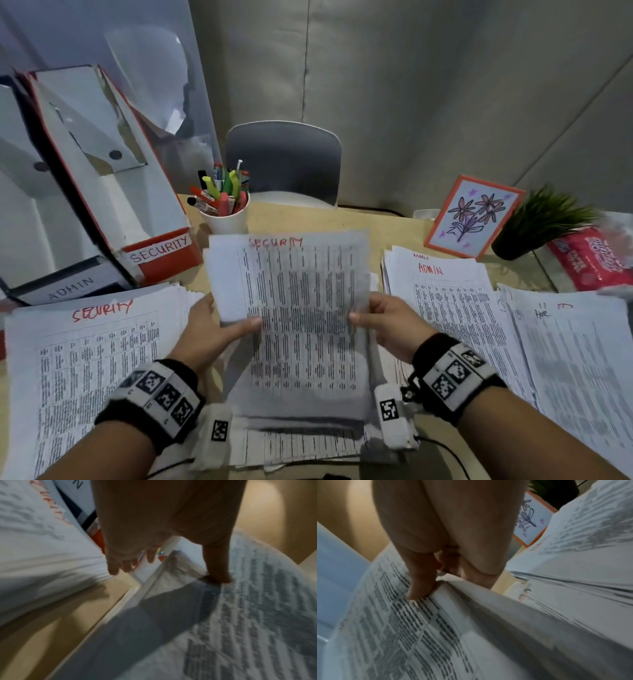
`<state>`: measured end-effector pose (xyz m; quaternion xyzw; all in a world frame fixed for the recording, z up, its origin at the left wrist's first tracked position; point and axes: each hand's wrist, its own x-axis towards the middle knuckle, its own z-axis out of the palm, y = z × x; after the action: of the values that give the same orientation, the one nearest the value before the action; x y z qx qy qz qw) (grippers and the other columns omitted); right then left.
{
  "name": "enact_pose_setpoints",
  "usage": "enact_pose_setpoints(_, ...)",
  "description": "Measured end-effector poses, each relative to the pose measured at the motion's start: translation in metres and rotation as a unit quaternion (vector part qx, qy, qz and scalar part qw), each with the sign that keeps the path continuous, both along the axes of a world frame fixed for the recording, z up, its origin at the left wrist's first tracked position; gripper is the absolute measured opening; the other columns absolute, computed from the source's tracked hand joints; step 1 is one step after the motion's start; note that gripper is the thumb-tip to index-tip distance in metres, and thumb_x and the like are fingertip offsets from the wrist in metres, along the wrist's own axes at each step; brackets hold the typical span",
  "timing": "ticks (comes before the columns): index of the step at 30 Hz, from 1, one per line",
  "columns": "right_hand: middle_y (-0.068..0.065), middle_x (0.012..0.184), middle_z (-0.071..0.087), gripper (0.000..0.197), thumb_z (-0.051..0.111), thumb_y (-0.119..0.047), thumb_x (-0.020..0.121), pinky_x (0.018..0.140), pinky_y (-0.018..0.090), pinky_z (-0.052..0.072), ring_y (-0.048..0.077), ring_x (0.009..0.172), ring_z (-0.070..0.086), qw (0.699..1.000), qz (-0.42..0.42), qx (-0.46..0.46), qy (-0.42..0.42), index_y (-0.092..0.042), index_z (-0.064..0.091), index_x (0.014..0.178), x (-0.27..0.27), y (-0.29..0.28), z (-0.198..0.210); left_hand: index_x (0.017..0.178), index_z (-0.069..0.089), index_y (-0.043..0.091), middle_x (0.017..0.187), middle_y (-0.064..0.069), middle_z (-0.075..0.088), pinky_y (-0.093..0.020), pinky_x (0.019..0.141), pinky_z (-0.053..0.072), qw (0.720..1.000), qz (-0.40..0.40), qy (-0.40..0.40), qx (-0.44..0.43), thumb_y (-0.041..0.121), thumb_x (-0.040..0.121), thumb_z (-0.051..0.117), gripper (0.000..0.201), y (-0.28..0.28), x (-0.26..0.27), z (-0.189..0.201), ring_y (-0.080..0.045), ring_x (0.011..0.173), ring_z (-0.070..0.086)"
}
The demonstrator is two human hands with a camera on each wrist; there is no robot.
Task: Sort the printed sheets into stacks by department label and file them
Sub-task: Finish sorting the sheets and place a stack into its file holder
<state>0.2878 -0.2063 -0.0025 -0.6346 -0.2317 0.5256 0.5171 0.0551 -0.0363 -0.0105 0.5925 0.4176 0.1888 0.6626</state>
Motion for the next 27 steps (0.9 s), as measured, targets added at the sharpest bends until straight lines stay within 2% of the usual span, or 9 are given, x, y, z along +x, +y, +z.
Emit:
enact_pose_setpoints(3,-0.002,0.082,0.074,0.030,0.064,0.003,0.076,0.077,0.024,0.054,0.012,0.082,0.069,0.996,-0.025,0.084,0.002,-0.024,0.077,0.072,0.009,0.002,0.027,0.114,0.065,0.010,0.094,0.009,0.075,-0.018,0.080,0.052,0.998,-0.047,-0.018,-0.028,0.033,0.062,0.085,0.060,0.006,0.009,0.023,-0.001,0.085,0.070)
enact_pose_setpoints(6,0.008,0.109,0.071,0.034,0.075,-0.007,0.069,0.089,0.032,0.053,0.022,0.105,0.065,0.987,-0.071,0.133,-0.051,-0.012,0.072,0.103,0.012,0.002,0.041,0.093,0.064,0.006,0.056,0.017,0.066,-0.011,0.066,0.051,0.997,-0.028,-0.028,0.066,0.007,0.084,0.066,0.009,0.003,0.024,0.047,0.008,0.052,0.060)
enact_pose_setpoints(9,0.004,0.112,0.070,0.033,0.059,0.005,0.085,0.082,0.024,0.052,0.017,0.106,0.065,0.976,-0.094,0.147,-0.127,-0.003,0.059,0.116,0.009,-0.007,0.049,0.102,0.067,0.014,0.083,0.015,0.074,-0.023,0.078,0.054,0.992,-0.033,-0.067,0.102,0.007,0.086,0.064,0.018,-0.002,0.029,0.055,0.001,0.077,0.068)
enact_pose_setpoints(12,0.001,0.111,0.070,0.027,0.053,0.002,0.090,0.083,0.024,0.052,0.012,0.105,0.064,0.970,-0.065,0.144,-0.187,-0.014,0.061,0.111,0.001,-0.018,0.050,0.110,0.066,0.025,0.110,0.012,0.071,-0.025,0.086,0.053,0.989,-0.056,-0.093,0.103,0.007,0.082,0.072,0.034,-0.009,0.028,0.051,-0.006,0.102,0.066)
enact_pose_setpoints(14,0.003,0.109,0.069,0.030,0.053,0.000,0.087,0.085,0.028,0.052,0.012,0.104,0.063,0.972,-0.017,0.109,-0.208,-0.021,0.060,0.107,-0.005,-0.022,0.042,0.117,0.064,0.021,0.114,0.006,0.070,-0.030,0.087,0.054,0.989,-0.077,-0.085,0.090,0.014,0.072,0.081,0.048,-0.011,0.027,0.043,-0.010,0.106,0.065)
enact_pose_setpoints(18,-0.002,0.103,0.065,0.040,0.045,0.013,0.081,0.073,0.016,0.049,0.004,0.097,0.062,0.984,0.014,0.031,-0.176,-0.015,0.054,0.108,-0.011,-0.021,0.022,0.121,0.062,0.025,0.116,0.004,0.069,-0.041,0.092,0.051,0.992,-0.106,-0.036,0.058,0.034,0.061,0.082,0.063,-0.013,0.025,0.025,-0.013,0.108,0.064)
enact_pose_setpoints(22,0.008,0.109,0.061,0.047,0.045,-0.015,0.065,0.085,0.034,0.050,0.023,0.108,0.056,0.981,0.000,-0.027,-0.193,-0.013,0.052,0.112,-0.014,-0.015,0.012,0.116,0.063,0.022,0.113,0.001,0.068,-0.044,0.093,0.050,0.991,-0.106,0.024,0.079,0.053,0.058,0.068,0.065,-0.013,0.031,0.011,-0.017,0.105,0.063)
enact_pose_setpoints(25,0.002,0.119,0.060,0.059,0.062,-0.041,0.071,0.097,0.037,0.047,0.017,0.116,0.053,0.976,-0.023,-0.025,-0.214,-0.018,0.050,0.124,-0.012,-0.016,0.003,0.111,0.065,0.020,0.108,0.002,0.068,-0.041,0.090,0.050,0.990,-0.076,0.058,0.102,0.046,0.070,0.063,0.048,-0.012,0.034,0.006,-0.020,0.103,0.063)
enact_pose_setpoints(27,-0.004,0.120,0.060,0.036,0.052,-0.015,0.088,0.095,0.032,0.046,0.013,0.116,0.053,0.970,-0.062,-0.026,-0.234,-0.021,0.051,0.123,-0.010,-0.016,0.003,0.104,0.065,0.022,0.101,0.005,0.068,-0.038,0.086,0.050,0.992,-0.038,0.059,0.100,0.032,0.081,0.067,0.025,-0.011,0.033,0.009,-0.018,0.098,0.064)
